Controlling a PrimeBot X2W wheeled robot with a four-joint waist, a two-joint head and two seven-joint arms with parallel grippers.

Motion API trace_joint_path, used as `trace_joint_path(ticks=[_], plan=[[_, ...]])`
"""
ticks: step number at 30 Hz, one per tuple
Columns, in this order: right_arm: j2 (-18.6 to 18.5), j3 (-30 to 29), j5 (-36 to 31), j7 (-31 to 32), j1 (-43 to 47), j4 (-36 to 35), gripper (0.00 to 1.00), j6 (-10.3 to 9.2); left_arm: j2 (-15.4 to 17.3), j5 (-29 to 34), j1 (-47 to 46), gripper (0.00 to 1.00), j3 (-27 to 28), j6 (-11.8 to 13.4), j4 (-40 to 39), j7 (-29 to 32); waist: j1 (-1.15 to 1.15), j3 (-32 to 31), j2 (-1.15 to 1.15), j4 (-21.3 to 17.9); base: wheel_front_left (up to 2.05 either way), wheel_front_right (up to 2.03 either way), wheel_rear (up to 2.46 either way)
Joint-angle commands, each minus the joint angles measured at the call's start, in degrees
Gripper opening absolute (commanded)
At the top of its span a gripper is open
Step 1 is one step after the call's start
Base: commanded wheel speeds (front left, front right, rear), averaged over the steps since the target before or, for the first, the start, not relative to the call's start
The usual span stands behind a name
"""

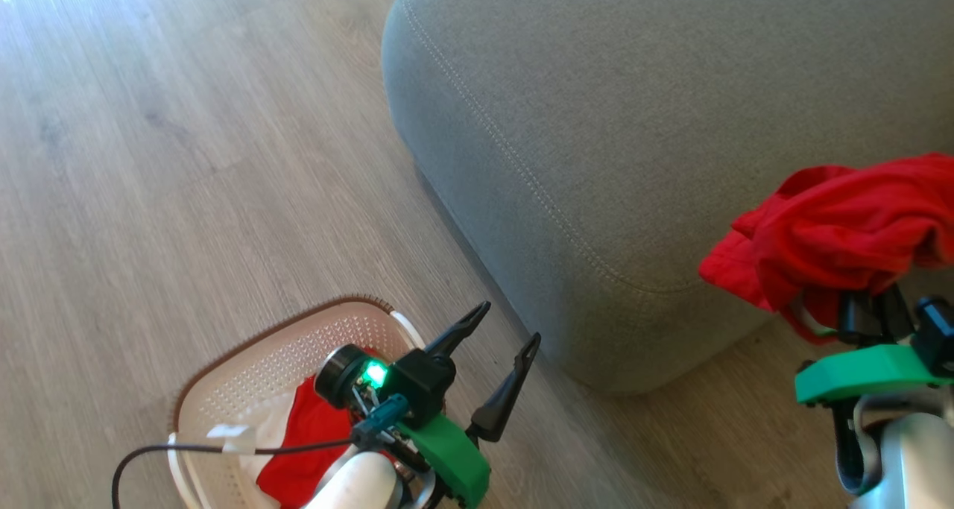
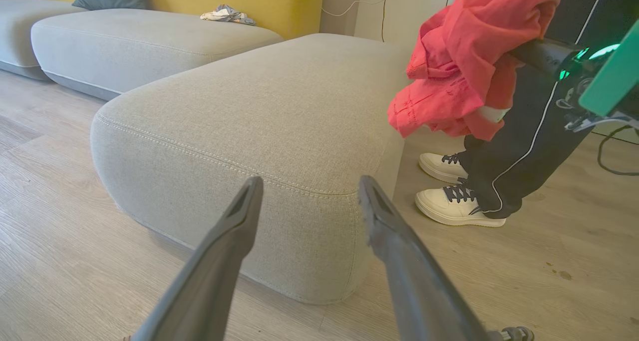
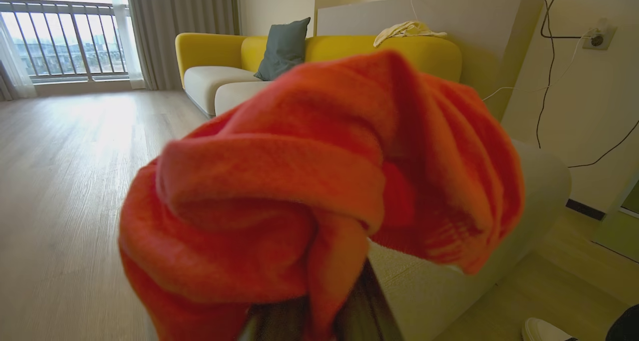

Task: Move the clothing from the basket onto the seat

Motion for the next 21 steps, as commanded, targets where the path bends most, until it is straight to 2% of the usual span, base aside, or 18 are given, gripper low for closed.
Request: trace_joint_path(ticks=[1,4,9,13,21], plan=[[-0.41,1.67,-0.61,-0.22,-2.7,-2.33,0.0,0.21,-0.06,0.31,-2.2,1.0,1.91,0.24,-1.9,-0.3,0.0,0.29,0.0,-0.11,0.0,0.0,0.0],[-0.41,1.42,-1.51,-0.22,-5.03,-2.2,0.0,0.21,-0.06,0.8,-2.08,1.0,2.14,0.16,-1.81,-0.3,0.0,1.22,0.0,-0.36,0.0,0.0,0.0],[-1.27,-2.16,-1.12,-0.22,-13.69,-3.13,0.0,0.21,0.27,4.31,-3.96,1.0,2.32,-1.06,-1.14,-0.3,0.0,7.29,0.0,0.48,0.0,0.0,0.0],[-3.32,-3.94,0.22,-0.22,-21.33,-2.56,0.0,0.21,1.37,6.07,-6.49,1.0,2.48,-2.06,-0.89,-0.3,0.0,12.85,0.0,1.73,0.0,0.0,0.0],[-9.96,-6.75,6.09,-0.22,-37.04,7.52,0.0,0.21,3.34,7.57,-9.73,1.0,1.5,-3.1,-1.55,-0.3,0.0,20.79,0.0,4.78,0.0,0.0,0.0]])
